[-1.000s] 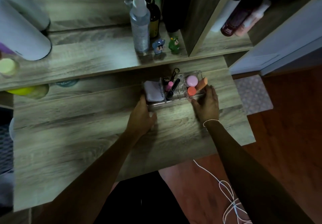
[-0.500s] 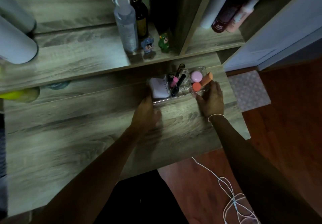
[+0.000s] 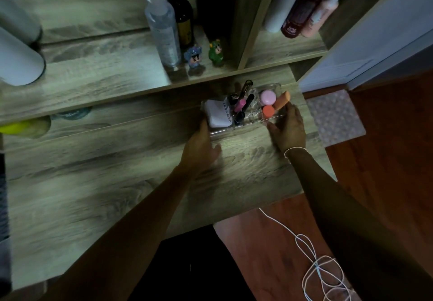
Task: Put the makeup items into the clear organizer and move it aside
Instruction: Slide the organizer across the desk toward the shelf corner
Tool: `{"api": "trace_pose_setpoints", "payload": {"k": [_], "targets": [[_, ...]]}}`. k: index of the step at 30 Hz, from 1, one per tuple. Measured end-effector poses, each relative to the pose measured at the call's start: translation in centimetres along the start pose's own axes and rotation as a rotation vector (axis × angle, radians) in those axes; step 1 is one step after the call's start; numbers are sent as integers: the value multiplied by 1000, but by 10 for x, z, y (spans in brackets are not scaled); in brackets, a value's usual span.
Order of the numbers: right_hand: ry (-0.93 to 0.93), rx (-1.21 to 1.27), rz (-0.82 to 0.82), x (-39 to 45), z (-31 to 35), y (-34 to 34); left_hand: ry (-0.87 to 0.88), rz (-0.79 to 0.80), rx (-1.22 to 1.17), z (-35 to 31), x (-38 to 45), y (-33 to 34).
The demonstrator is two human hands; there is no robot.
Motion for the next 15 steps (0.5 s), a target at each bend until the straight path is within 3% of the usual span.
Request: {"api": "trace_pose_setpoints", "payload": {"k": [15], "targets": [[-13, -15, 6, 4, -3, -1, -19, 45, -19, -3, 0, 0]]}}
Point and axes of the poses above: each hand's wrist, its own x-axis towards the middle knuckle, its own y-axis out of the palm, z = x × y, the point moved 3 cm from there along x, towards the middle knuckle, and after that the axes turned 13 degrees about x, right-handed, at the moved point
